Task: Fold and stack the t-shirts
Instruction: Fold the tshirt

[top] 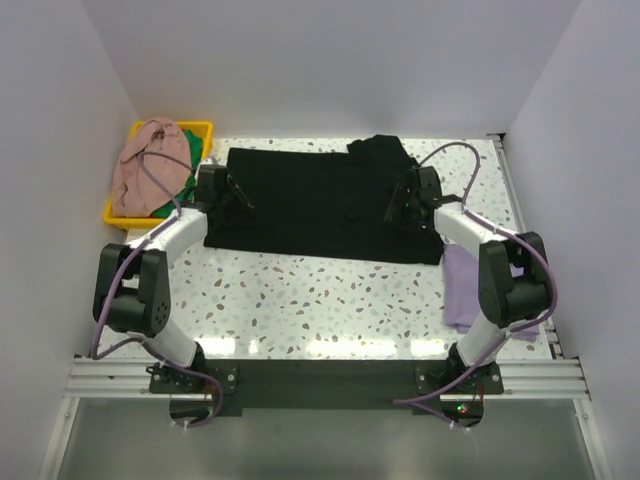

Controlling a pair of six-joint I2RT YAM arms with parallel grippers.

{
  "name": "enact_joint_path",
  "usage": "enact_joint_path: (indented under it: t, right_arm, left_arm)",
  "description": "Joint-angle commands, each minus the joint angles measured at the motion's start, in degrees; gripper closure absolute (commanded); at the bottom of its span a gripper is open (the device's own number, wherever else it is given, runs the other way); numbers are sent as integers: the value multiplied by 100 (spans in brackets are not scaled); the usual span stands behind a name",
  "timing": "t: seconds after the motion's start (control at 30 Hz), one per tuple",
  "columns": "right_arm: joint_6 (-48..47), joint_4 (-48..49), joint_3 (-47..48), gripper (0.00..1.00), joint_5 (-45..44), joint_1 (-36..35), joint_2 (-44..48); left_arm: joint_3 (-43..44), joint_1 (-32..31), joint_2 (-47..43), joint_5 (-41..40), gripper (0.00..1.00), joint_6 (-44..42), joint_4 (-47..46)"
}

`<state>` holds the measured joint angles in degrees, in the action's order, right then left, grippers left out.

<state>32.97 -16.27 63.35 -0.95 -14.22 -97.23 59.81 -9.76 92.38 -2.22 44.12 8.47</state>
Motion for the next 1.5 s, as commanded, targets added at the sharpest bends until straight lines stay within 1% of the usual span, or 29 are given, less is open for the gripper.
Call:
enact_joint_path:
  t: [0.0,0.17,0.3,0.37,0.47,0.67,0.73,0.9,1.0,1.03,1.13,1.17,1.2,1.27,1.3,1.33,1.4,1.43,1.47]
  right_arm:
    - [-1,195,-7,47,-501,68,-6]
    - [-19,159,-287,43,-670,68,-129]
    - [60,98,-508,41,-661,60,-252]
    - [122,124,-691,40,-635,60,-235]
    - [209,133,-920,35,-582,68,-165]
    - [315,-227,-1272,34,-477,60,19]
    - [376,-324,-1421,33,-257,68,178]
    - [605,-385,-2273,33,7,68,722]
    - [789,-604,-2704,34,77,60,1047]
    - [851,-657,-2801,34,86,59,1257]
    - [991,-781,-3258,34,402,68,1732]
    - [1001,-798,-3442,34,533,60,2160]
    - [1027,-912,-3478,34,552,68,2356]
    - [1027,-1131,-3305,34,535,68,2856]
    - [992,-1307,-3155,34,508,68,2972]
    - [888,-1352,-2980,34,499,68,3069]
    - [651,-1344,-2356,34,473,68,3114]
    - [527,-1309,-2119,34,403,77,3070]
    - [404,-1291,-1586,34,307,77,2991]
  left_arm:
    - [-312,158,78,-42,55,141,41]
    - [-733,395,316,81,55,360,58]
    - [-1041,422,369,-94,55,571,243]
    - [-1269,440,272,-243,55,738,339]
    - [-1541,457,62,-411,54,905,454]
    - [-2069,466,-474,-569,53,1073,717]
    - [-2262,475,-755,-543,53,1073,735]
    - [-2807,484,-1362,-622,52,1011,919]
    - [-3185,484,-1949,-543,51,1002,1025]
    - [-3386,484,-2073,-534,51,994,1060]
    - [-3616,484,-2538,-525,50,994,1209]
    - [-3678,484,-2636,-490,50,993,1244]
    - [-3687,484,-2794,-412,50,959,1314]
    - [-3504,484,-2909,-332,45,880,1376]
    - [-3363,484,-2979,-297,44,766,1438]
    - [-2997,484,-2997,-297,41,695,1456]
    - [-2556,484,-2937,-375,37,468,1438]
    - [-2092,484,-2893,-411,35,388,1377]
    - [-1835,484,-2805,-446,35,309,1324]
